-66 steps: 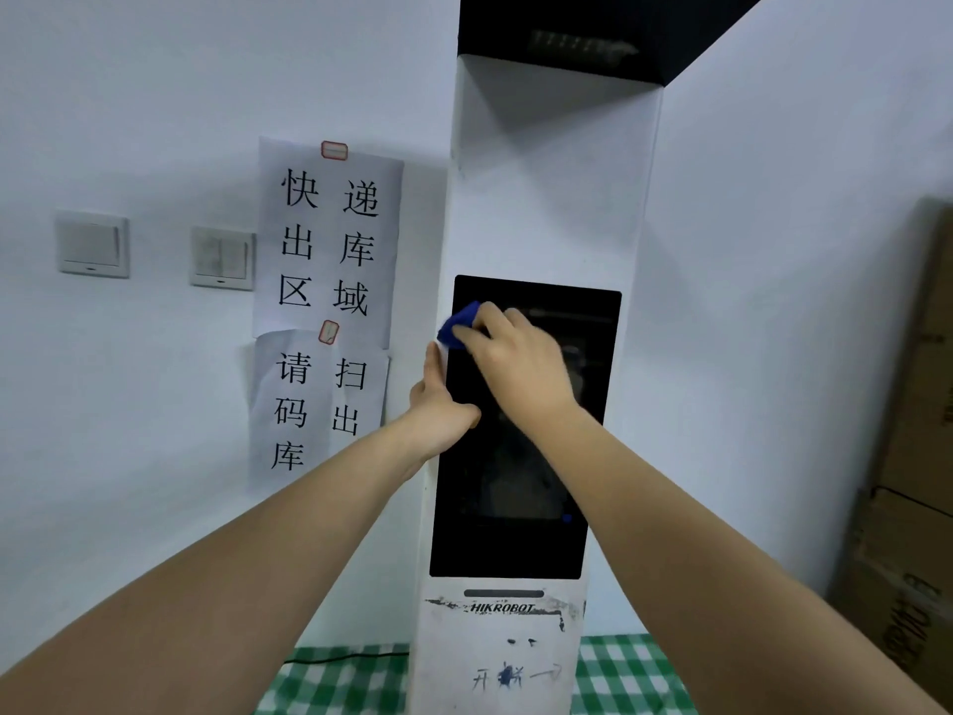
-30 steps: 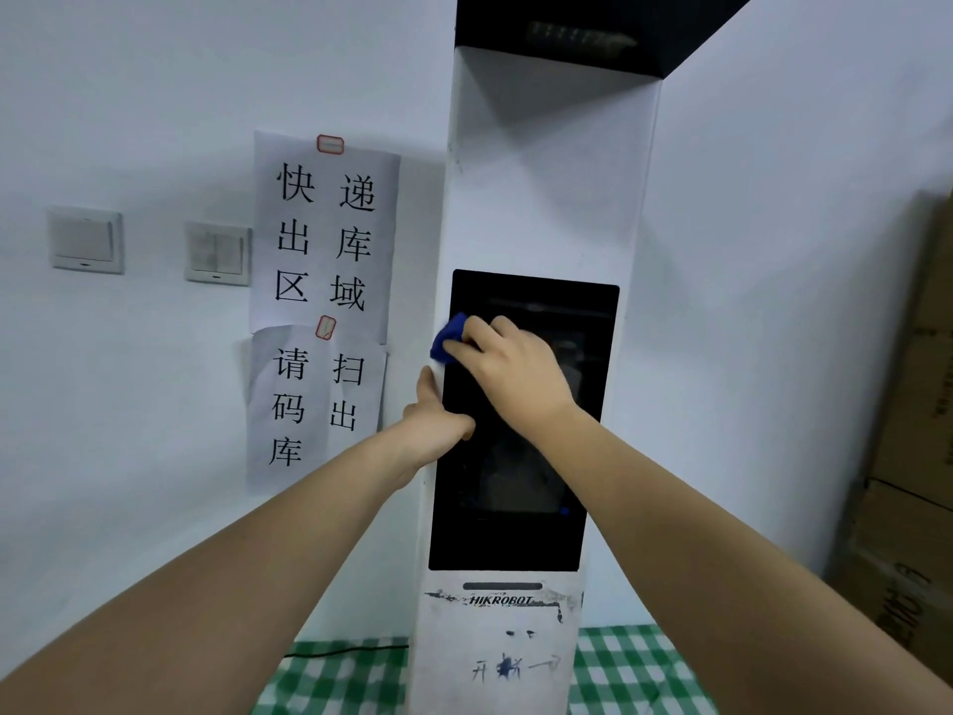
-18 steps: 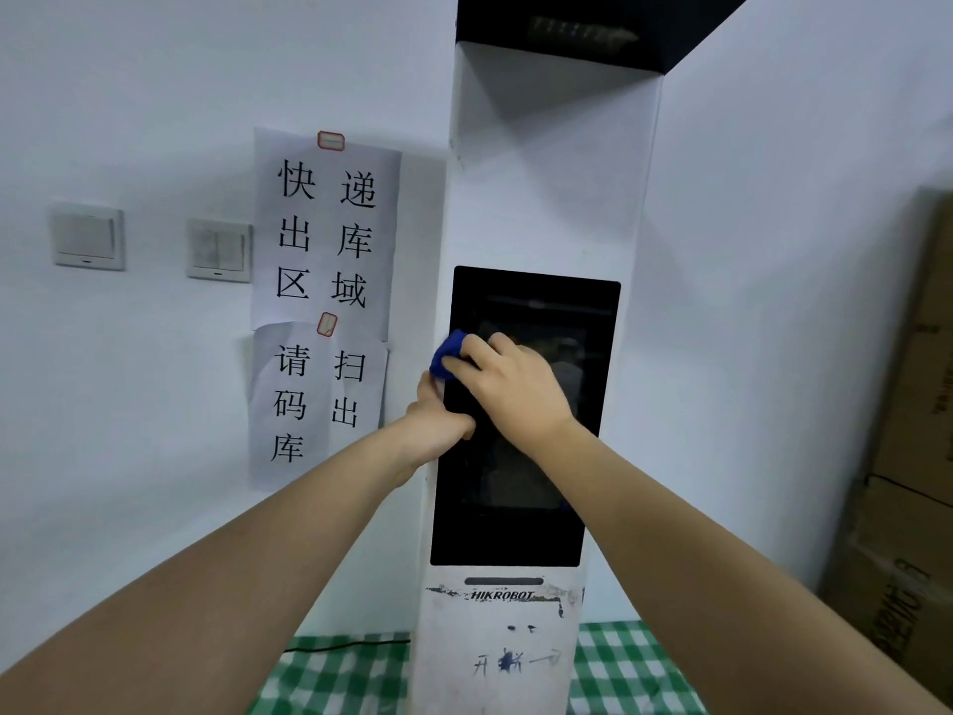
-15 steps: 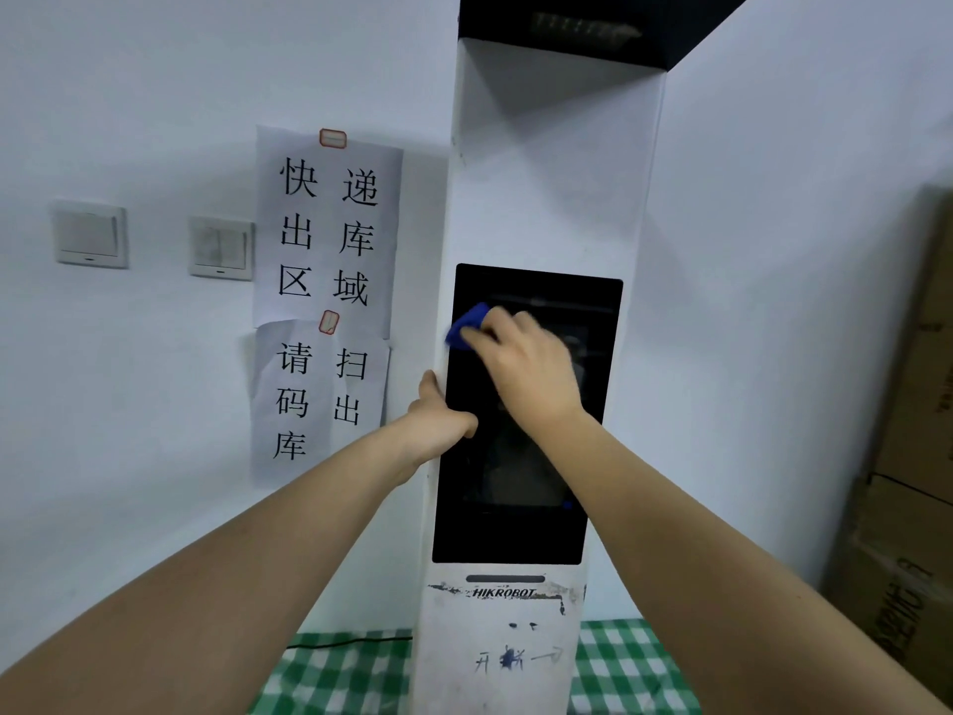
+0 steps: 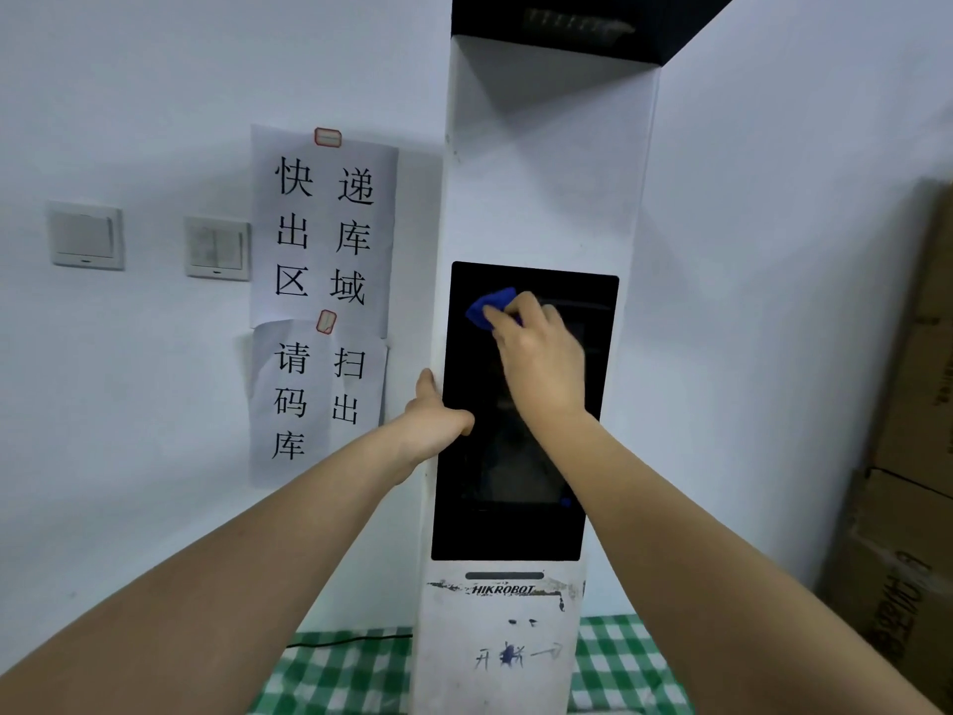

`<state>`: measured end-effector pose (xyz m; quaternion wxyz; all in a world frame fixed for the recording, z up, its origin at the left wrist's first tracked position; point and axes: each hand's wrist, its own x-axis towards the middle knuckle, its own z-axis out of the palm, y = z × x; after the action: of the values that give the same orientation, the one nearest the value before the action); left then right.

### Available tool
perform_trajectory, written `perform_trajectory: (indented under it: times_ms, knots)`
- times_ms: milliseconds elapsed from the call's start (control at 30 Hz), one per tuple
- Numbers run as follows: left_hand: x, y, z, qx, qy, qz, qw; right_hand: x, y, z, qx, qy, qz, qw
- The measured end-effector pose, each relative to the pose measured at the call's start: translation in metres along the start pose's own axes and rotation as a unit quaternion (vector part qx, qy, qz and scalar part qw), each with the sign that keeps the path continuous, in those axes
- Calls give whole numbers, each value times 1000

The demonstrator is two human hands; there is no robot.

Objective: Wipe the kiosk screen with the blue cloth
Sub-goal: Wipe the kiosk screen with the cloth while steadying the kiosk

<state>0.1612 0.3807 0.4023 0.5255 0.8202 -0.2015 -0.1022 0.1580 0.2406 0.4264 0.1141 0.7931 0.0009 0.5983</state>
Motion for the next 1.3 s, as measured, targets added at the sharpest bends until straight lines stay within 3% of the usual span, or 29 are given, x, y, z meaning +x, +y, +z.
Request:
perform_trajectory:
  times_ms: [200,267,367,433,567,633,800,867,967,1033,1200,1233,1300]
  knots:
    - [1,1,3,-1,6,0,1000,-26,4,-3,-21,-56,-205,977]
    - [2,1,3,2,9,0,1000,-15,12,-4,-28,-48,-165,985]
    - [2,0,3,10,5,-4,1000,-3,13,-2,-2,-10,2,1000]
    - [2,-1,3,8,9,-2,1000,-10,7,3,12,-7,12,1000]
    - [3,-1,6,0,11,5,1000,-31,10,0,-10,-56,-174,983]
    - [2,0,6,5,11,4,1000,-25,19,-4,-23,-57,-202,978]
    - [0,1,3,19,1,-6,1000,-8,24,-1,24,9,44,999]
    - [0,1,3,20,5,-8,1000,-17,21,3,25,2,29,999]
    - [0,2,5,17,7,-6,1000,-33,26,-1,-6,-40,-113,993]
    - [-1,3,5,17,9,-5,1000,-29,35,-7,-20,-55,-152,987]
    - [-1,2,4,31,6,-11,999,-12,37,-7,22,22,96,995]
    - [-1,1,4,31,8,-11,999,-14,33,-5,30,30,102,994]
    - [-1,1,5,27,14,-12,999,-28,27,0,8,15,35,999]
